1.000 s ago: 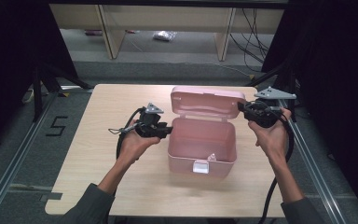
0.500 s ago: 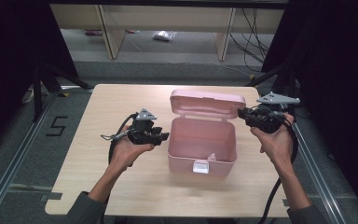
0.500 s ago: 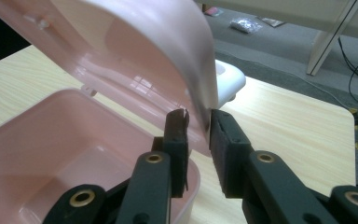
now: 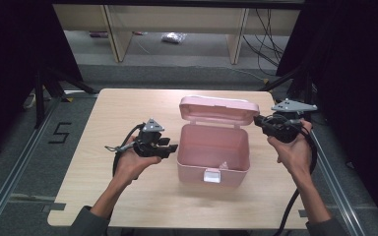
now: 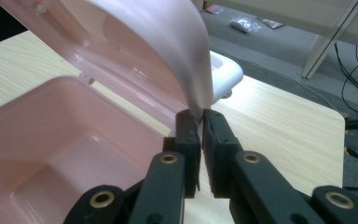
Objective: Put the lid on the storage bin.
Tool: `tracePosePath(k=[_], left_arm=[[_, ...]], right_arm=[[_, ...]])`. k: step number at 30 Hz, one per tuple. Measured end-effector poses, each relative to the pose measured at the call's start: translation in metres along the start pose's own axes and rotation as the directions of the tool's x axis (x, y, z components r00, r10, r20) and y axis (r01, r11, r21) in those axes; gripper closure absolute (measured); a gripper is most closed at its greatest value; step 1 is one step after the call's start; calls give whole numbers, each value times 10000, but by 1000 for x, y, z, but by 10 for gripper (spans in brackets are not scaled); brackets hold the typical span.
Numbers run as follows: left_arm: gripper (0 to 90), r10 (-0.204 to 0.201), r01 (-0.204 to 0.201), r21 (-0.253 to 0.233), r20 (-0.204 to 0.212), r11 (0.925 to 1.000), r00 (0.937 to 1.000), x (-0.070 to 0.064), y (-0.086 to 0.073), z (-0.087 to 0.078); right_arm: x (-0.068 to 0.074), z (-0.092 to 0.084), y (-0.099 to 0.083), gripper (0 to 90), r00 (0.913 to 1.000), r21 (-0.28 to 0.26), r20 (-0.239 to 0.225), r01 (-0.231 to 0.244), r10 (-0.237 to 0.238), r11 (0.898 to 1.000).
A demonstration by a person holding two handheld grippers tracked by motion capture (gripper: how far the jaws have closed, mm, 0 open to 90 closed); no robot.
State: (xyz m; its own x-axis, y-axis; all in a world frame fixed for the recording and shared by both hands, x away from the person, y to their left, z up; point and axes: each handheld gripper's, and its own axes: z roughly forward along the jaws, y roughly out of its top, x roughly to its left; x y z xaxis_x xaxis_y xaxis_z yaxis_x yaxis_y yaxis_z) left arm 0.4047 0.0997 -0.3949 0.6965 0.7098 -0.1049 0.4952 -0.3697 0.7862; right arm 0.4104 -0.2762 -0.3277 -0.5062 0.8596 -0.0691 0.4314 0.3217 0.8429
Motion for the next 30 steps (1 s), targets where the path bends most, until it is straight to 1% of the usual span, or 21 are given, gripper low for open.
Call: tracePosePath(k=[1, 2, 3, 8, 9, 10, 11, 12, 14, 15, 16, 18, 19, 20, 23, 24, 25, 26, 27, 28, 30], left_arm=[[592, -10, 10, 12, 28, 10000, 10000, 0, -1, 0], [592, 5, -5, 34, 35, 10000, 10000, 0, -1, -1], [591, 29, -30, 63, 64, 10000, 10000, 0, -2, -1], [590, -5, 5, 74, 82, 10000, 10000, -1, -6, -4], [590, 4, -5, 85, 136, 10000, 9999, -1, -7, -4], [590, 7, -8, 81, 104, 10000, 9999, -2, -8, -5], [590, 1, -2, 72, 113, 10000, 9999, -2, -9, -5], [590, 29, -30, 70, 167, 10000, 9999, -2, -10, -6], [588, -2, 1, 44, 183, 10000, 9998, -3, -11, -8], [587, 59, -60, 46, 271, 10000, 9996, -3, -12, -8], [585, 61, -63, 81, 289, 9999, 9996, -3, -13, -9], [580, 61, -63, 79, 283, 9999, 9996, -4, -14, -11], [578, 105, -107, 73, 269, 9999, 9996, -5, -15, -12], [575, 154, -158, 99, 342, 9998, 9993, -4, -16, -13], [571, 165, -168, 103, 340, 9998, 9993, -6, -20, -16], [570, 123, -126, 75, 352, 9999, 9993, -7, -21, -17], [568, 181, -187, 120, 462, 9998, 9988, -7, -22, -17], [564, 223, -230, 166, 437, 9996, 9988, -7, -24, -19], [562, 207, -214, 170, 385, 9996, 9990, -8, -25, -19], [560, 253, -262, 207, 418, 9994, 9988, -8, -26, -20], [557, 253, -262, 229, 423, 9994, 9988, -9, -29, -21]], right_arm=[[0, 0, 0, 858, 9999, -25, 85, 84, -84, 10000], [3, -1, -1, 857, 9999, -13, 53, -94, 94, 10000], [1, -1, -1, 857, 9998, -57, 58, 212, -212, 9998], [2, -3, -6, 853, 9999, -49, -1, 155, -155, 9999], [4, -2, -8, 851, 10000, -186, 0, -43, 43, 9998], [3, -4, -8, 850, 9999, -77, -95, 85, -86, 9999], [6, -5, -10, 849, 9993, -67, -166, -341, 340, 9994], [4, -4, -11, 847, 9997, -145, -235, -85, 81, 9999], [4, -6, -13, 845, 9991, -18, -372, -204, 203, 9998], [3, -6, -15, 845, 9994, -194, -327, -92, 86, 9998], [5, -7, -16, 845, 9982, 33, -471, -358, 359, 9994], [4, -8, -18, 847, 9984, -90, -488, -293, 288, 9995], [5, -7, -20, 847, 9973, -223, -516, -533, 521, 9983], [5, -9, -21, 848, 9961, 34, -641, -605, 606, 9982], [5, -10, -26, 847, 9959, -83, -733, -541, 534, 9985], [7, -11, -27, 846, 9940, 76, -829, -710, 714, 9974], [6, -9, -29, 846, 9959, -151, -773, -489, 476, 9987], [6, -11, -30, 847, 9949, -25, -863, -535, 531, 9986], [8, -10, -32, 848, 9936, -178, -831, -777, 760, 9968], [5, -11, -33, 850, 9960, -99, -782, -446, 437, 9990], [9, -10, -36, 850, 9918, -80, -955, -862, 850, 9962]])
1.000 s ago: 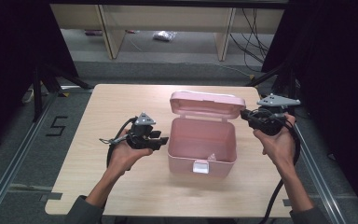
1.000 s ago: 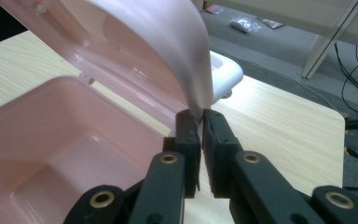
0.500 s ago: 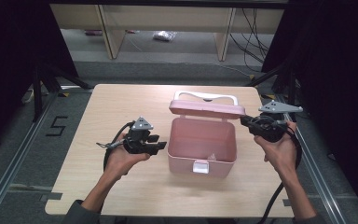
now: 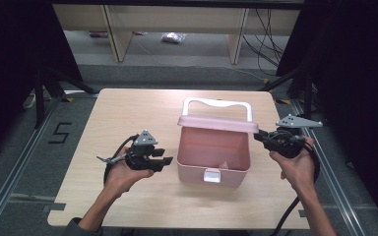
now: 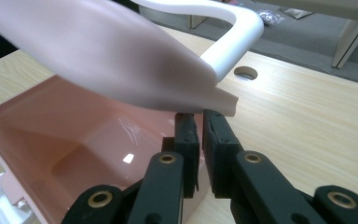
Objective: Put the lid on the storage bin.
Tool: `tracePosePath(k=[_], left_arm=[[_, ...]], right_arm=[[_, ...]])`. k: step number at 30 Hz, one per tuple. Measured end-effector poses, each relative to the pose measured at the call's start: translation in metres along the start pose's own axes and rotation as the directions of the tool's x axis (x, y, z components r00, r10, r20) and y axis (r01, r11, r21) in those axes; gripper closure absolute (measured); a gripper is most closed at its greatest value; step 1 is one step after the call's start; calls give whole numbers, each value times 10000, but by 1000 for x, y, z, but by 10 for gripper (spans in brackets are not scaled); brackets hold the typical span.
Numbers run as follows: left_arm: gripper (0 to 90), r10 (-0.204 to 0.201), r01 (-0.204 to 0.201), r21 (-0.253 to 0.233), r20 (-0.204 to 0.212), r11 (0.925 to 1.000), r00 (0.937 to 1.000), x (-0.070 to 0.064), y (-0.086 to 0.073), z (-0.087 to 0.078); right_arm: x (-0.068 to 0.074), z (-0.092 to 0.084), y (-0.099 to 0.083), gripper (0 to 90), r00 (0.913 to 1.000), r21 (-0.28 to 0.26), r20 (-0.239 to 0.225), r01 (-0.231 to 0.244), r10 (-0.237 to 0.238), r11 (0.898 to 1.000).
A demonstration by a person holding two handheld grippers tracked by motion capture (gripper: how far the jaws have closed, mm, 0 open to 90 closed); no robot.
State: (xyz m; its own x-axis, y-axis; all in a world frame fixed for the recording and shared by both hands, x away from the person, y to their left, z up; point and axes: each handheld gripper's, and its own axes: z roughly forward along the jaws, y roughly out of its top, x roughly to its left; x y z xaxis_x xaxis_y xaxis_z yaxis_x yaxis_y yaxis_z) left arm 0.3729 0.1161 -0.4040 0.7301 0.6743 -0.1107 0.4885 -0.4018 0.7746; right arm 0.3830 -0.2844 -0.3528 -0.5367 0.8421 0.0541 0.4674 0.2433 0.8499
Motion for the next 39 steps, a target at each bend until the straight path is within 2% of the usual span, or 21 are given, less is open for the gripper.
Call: tracePosePath(k=[1, 3, 4, 8, 10, 13, 17, 18, 20, 21, 22, 24, 26, 28, 29, 31, 32, 34, 36, 38, 39], left_arm=[[554, 80, -80, 37, -21, 10000, 10000, -1, -1, -1], [543, 35, -35, 37, 96, 10000, 9999, -2, -4, -2], [537, -6, 6, 45, 27, 10000, 10000, -2, -5, -2], [491, 70, -74, 263, 172, 9996, 9998, -6, -10, -4], [461, 98, -105, 257, 268, 9996, 9996, -7, -12, -4], [417, 172, -189, 390, 420, 9991, 9990, -9, -14, -6], [379, 313, -343, 573, 536, 9978, 9981, -13, -19, -7], [375, 382, -421, 666, 592, 9969, 9975, -13, -20, -7], [373, 443, -487, 726, 610, 9962, 9972, -15, -23, -7], [372, 419, -466, 742, 638, 9962, 9971, -16, -24, -7], [372, 466, -517, 795, 645, 9955, 9968, -16, -25, -7], [372, 399, -449, 810, 618, 9957, 9973, -16, -26, -6], [372, 485, -534, 882, 564, 9947, 9972, -14, -27, -3], [372, 366, -416, 899, 568, 9951, 9977, -14, -29, -2], [372, 439, -489, 923, 546, 9945, 9975, -13, -30, -2], [372, 459, -517, 977, 614, 9939, 9971, -12, -31, -2], [372, 431, -490, 984, 608, 9939, 9972, -12, -32, -3], [372, 393, -450, 973, 599, 9942, 9974, -12, -34, -3], [372, 393, -451, 999, 599, 9940, 9974, -12, -36, -5], [370, 331, -378, 874, 540, 9955, 9980, -13, -38, -6], [367, 355, -402, 820, 571, 9958, 9977, -13, -39, -7]], right_arm=[[-1, -1, -1, 851, 9998, 115, -52, 171, -170, 9998], [1, -1, -4, 852, 9999, 152, -93, -65, 66, 9999], [-1, -1, -5, 853, 9998, 98, -46, 204, -204, 9997], [1, -2, -10, 854, 9994, 255, -281, -204, 211, 9995], [-1, -1, -12, 853, 9997, 126, -225, 119, -116, 9998], [2, -2, -14, 853, 9992, 247, -330, -229, 237, 9994], [0, 0, -17, 852, 9988, 5, -464, 125, -125, 9999], [2, -1, -18, 853, 9989, 153, -441, -173, 179, 9997], [0, -1, -19, 853, 9992, 183, -373, 123, -116, 9998], [2, -1, -20, 854, 9989, 259, -438, -152, 164, 9995], [0, -1, -21, 855, 9990, 163, -428, 121, -114, 9998], [3, 0, -23, 858, 9975, 230, -646, -265, 279, 9994], [1, 1, -24, 861, 9982, 289, -574, 211, -194, 9994], [3, 2, -25, 862, 9981, 290, -596, 141, -124, 9995], [6, 2, -26, 862, 9973, 390, -707, -152, 179, 9991], [4, 4, -27, 862, 9966, 172, -814, 165, -150, 9997], [6, 3, -28, 861, 9968, 263, -782, -139, 159, 9996], [4, 3, -30, 861, 9966, 158, -810, 170, -156, 9997], [7, 1, -33, 860, 9965, 340, -833, -40, 68, 9994], [6, 0, -35, 858, 9962, 330, -858, 168, -139, 9993], [8, 1, -37, 858, 9950, 308, -988, -116, 146, 9995]])
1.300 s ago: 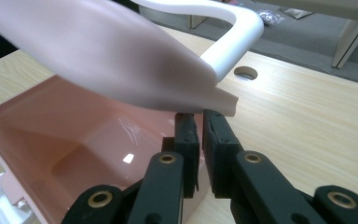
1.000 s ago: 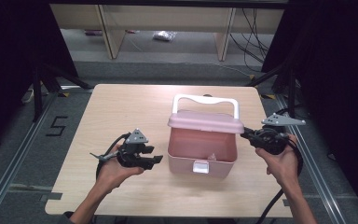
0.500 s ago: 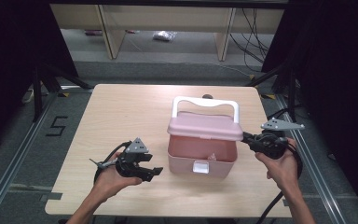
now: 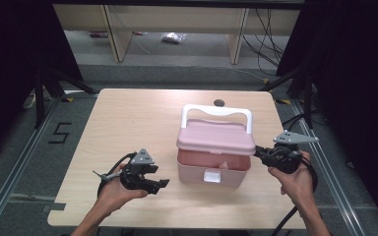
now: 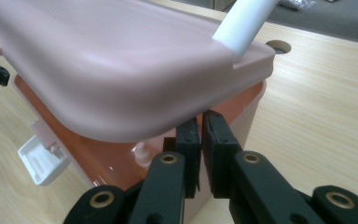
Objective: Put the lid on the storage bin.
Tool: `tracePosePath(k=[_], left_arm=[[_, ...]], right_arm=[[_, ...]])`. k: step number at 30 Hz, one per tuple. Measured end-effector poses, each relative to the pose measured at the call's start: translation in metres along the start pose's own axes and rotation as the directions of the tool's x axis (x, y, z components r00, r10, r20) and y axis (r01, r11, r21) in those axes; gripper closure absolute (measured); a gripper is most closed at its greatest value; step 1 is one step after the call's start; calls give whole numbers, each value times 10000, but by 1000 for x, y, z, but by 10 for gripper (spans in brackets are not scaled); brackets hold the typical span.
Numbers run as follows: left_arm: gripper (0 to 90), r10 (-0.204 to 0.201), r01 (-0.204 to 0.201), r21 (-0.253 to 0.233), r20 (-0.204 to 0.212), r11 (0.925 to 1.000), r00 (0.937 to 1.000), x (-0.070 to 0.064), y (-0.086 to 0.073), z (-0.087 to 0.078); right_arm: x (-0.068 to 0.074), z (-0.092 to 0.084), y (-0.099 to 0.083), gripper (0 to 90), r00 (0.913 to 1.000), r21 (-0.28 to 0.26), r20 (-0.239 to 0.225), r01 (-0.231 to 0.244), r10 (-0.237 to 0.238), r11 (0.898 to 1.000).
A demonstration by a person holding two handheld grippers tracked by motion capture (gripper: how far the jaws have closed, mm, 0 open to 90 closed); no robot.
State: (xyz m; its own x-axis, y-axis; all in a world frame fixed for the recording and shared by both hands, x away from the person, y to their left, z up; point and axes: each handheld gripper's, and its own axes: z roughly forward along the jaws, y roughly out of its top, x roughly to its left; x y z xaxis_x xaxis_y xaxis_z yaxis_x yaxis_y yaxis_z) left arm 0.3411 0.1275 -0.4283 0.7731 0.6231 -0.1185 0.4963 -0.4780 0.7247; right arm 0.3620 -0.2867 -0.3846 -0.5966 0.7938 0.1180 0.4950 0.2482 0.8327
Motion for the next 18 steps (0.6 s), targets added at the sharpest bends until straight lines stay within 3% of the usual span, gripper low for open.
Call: tracePosePath(k=[3, 4, 6, 9, 11, 12, 13, 14, 16, 18], left_arm=[[354, -67, 67, -68, 68, 10000, 10000, -5, -2, 1], [351, 39, -38, -32, 88, 10000, 10000, -6, -2, 1], [347, 77, -77, -35, 25, 10000, 10000, -8, -4, 3], [344, 193, -194, 22, 169, 9998, 9997, -12, -7, 4], [342, 179, -179, 17, 178, 9998, 9997, -13, -10, 6], [342, 215, -216, 54, 201, 9998, 9996, -14, -12, 6], [342, 193, -193, -2, 187, 9998, 9996, -14, -13, 6], [342, 149, -149, -27, 197, 9999, 9997, -15, -15, 7], [342, 160, -160, -9, 108, 9999, 9998, -15, -19, 7], [342, 109, -109, 5, 98, 9999, 9999, -15, -23, 6]], right_arm=[[-2, -1, -4, 857, 10000, 13, -32, 57, -57, 10000], [-1, -2, -6, 856, 9997, 98, -103, -209, 210, 9997], [-3, -2, -9, 855, 10000, -13, -8, 60, -60, 10000], [-1, -1, -14, 854, 9996, 99, -87, -280, 281, 9996], [-3, 0, -18, 853, 9999, 23, 39, 148, -148, 9999], [-1, 0, -19, 849, 9996, 109, -97, -257, 258, 9996], [-3, 0, -19, 847, 9999, 178, 40, 91, -92, 9998], [-4, 0, -20, 846, 9999, 174, 34, 153, -154, 9997], [-2, 0, -22, 846, 9997, 201, -56, -236, 237, 9995], [-5, -2, -22, 846, 9998, 245, 123, 130, -133, 9996]])
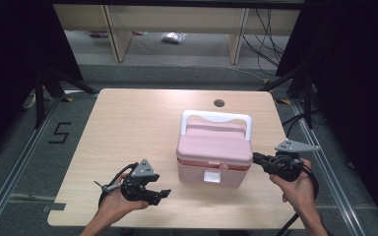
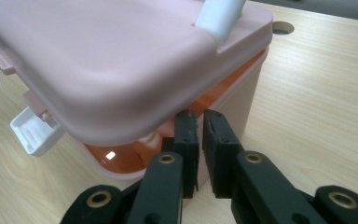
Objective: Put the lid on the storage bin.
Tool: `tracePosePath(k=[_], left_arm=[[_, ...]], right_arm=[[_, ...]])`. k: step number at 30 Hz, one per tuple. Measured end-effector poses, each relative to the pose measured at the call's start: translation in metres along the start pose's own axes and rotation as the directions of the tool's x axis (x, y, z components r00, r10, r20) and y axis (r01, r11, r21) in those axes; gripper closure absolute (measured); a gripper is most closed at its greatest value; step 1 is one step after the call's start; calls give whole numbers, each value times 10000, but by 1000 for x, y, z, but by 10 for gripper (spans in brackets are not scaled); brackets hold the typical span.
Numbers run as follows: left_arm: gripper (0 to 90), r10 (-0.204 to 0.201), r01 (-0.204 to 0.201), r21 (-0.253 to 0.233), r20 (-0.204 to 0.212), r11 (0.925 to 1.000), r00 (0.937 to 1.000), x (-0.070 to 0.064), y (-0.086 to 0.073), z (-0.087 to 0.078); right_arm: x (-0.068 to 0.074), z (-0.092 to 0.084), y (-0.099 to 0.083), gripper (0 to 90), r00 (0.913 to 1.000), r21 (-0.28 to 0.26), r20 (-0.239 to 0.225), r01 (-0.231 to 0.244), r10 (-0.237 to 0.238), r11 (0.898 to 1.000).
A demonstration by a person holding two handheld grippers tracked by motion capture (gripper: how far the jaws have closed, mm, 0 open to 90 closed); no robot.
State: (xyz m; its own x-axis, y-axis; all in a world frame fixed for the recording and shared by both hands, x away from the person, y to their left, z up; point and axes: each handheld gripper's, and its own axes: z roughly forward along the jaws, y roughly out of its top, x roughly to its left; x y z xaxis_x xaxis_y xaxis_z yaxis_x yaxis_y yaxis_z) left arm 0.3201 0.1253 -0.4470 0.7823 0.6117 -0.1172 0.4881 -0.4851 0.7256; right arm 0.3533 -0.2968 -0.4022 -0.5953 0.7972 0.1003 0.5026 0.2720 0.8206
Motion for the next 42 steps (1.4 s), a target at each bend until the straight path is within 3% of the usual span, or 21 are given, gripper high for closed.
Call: tracePosePath(k=[1, 4, 5, 7, 8, 10, 13, 19, 21, 26, 30, 31, 32, 34, 35, 36, 38, 39, 40, 41, 42], left_arm=[[342, -18, 19, -40, 56, 10000, 10000, 0, -2, -1], [342, -63, 63, -59, -60, 10000, 10000, -1, -5, -2], [342, -92, 91, -75, -45, 9999, 9999, -1, -6, -2], [342, -110, 109, -130, -10, 9999, 9999, -2, -7, -3], [342, -111, 110, -135, -51, 9998, 9999, -2, -8, -3], [342, -152, 152, -134, -44, 9998, 9999, -2, -10, -3], [334, -118, 116, -181, -141, 9998, 9998, -2, -13, -5], [313, -76, 68, -274, -285, 9996, 9996, -1, -18, -5], [309, -71, 63, -278, -293, 9996, 9995, -1, -20, -5], [302, -50, 36, -324, -423, 9995, 9991, 0, -24, -7], [296, -272, 249, -421, -536, 9988, 9982, 3, -28, -8], [293, -116, 97, -320, -600, 9994, 9981, 5, -29, -9], [289, -318, 292, -457, -575, 9985, 9978, 4, -30, -8], [276, -333, 311, -439, -493, 9986, 9982, 6, -32, -9], [270, -324, 297, -451, -583, 9985, 9978, 7, -33, -9], [266, -476, 446, -502, -602, 9977, 9971, 6, -34, -8], [244, -434, 411, -488, -471, 9980, 9980, 6, -37, -9], [234, -433, 411, -491, -459, 9980, 9980, 6, -38, -10], [228, -375, 352, -483, -470, 9982, 9982, 7, -39, -10], [220, -346, 320, -509, -519, 9982, 9981, 8, -39, -11], [210, -368, 336, -570, -574, 9978, 9977, 9, -40, -12]], right_arm=[[2, 1, -1, 843, 9995, -65, -82, -300, 299, 9995], [0, -2, 1, 840, 9999, -33, -100, -100, 100, 9999], [2, -2, 1, 839, 9992, 43, -165, -365, 366, 9993], [-2, -5, 5, 837, 10000, 61, -29, 2, -2, 10000], [0, -5, 5, 834, 9990, -69, -110, -442, 441, 9990], [-3, -5, 5, 819, 9998, -231, 63, -173, 174, 9996], [-5, -5, 1, 791, 9989, -199, 129, -445, 448, 9988], [-8, -7, -3, 630, 9985, -323, 473, -253, 268, 9992], [-5, -8, -5, 544, 9953, -428, 568, -766, 789, 9961], [-10, -8, -12, 387, 9943, -813, 565, -855, 902, 9930], [-9, -10, -15, 334, 9906, -948, 733, -1080, 1151, 9896], [-7, -10, -16, 325, 9861, -982, 688, -1444, 1515, 9846], [-9, -11, -17, 311, 9885, -951, 886, -1143, 1228, 9889], [-4, -11, -19, 294, 9813, -1045, 719, -1709, 1788, 9797], [-6, -11, -20, 289, 9875, -1139, 896, -1189, 1294, 9863], [-1, -11, -21, 283, 9819, -1103, 772, -1638, 1728, 9803], [0, -11, -23, 268, 9875, -1070, 929, -1175, 1276, 9873], [4, -11, -24, 252, 9830, -1019, 879, -1520, 1611, 9831], [3, -11, -26, 239, 9868, -1028, 1111, -1064, 1177, 9890], [7, -11, -27, 235, 9844, -998, 987, -1361, 1459, 9857], [7, -13, -29, 231, 9874, -987, 1113, -1014, 1123, 9899]])
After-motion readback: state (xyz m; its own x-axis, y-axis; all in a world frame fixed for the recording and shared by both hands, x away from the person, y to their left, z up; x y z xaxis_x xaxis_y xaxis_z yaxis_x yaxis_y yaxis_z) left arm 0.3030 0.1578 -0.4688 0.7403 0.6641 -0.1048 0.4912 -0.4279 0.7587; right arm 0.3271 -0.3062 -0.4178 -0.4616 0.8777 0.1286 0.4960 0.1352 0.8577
